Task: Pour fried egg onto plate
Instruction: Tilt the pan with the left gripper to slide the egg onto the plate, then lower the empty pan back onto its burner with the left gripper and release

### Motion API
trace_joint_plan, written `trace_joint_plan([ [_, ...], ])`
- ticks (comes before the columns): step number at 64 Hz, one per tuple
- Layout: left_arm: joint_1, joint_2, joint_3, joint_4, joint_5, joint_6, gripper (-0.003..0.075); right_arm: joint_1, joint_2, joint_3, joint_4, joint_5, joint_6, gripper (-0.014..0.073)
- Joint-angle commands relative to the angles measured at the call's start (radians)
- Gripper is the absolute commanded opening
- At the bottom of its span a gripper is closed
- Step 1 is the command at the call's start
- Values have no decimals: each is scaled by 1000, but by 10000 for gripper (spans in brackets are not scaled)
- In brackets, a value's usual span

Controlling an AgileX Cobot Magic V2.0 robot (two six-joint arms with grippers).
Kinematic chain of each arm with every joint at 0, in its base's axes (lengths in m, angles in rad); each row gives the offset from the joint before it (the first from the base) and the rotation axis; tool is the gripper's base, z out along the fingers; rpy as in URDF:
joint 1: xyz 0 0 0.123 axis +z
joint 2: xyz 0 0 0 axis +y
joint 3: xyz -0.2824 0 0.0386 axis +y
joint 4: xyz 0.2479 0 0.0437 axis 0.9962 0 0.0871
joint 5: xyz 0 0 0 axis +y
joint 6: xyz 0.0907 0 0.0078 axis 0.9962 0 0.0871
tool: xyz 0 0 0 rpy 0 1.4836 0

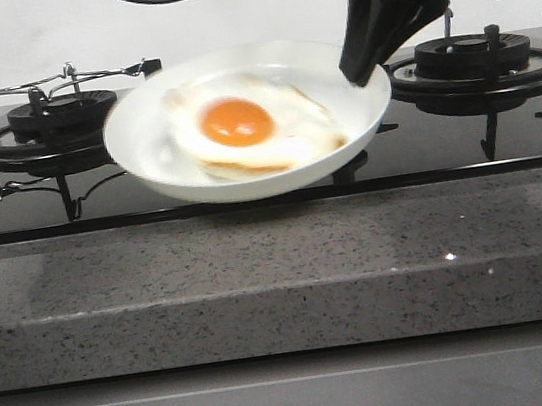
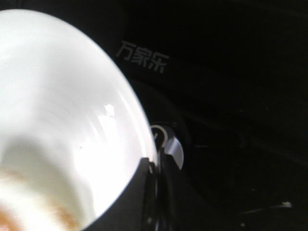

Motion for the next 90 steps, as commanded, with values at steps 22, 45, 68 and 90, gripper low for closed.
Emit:
trace_joint_plan([
  [22, 142, 33, -30, -64, -115, -249, -19, -1, -41, -23, 23, -44, -4, -54],
  [45, 565, 231, -30, -625, 130, -292, -19, -1, -41, -23, 23, -44, -4, -54],
  [68, 728, 534, -30, -1068, 461, -292, -19, -1, -41, -23, 23, -44, -4, -54],
  [90, 728, 624, -30, -1097, 476, -296, 9, -1, -41, -23, 23, -44, -4, -54],
])
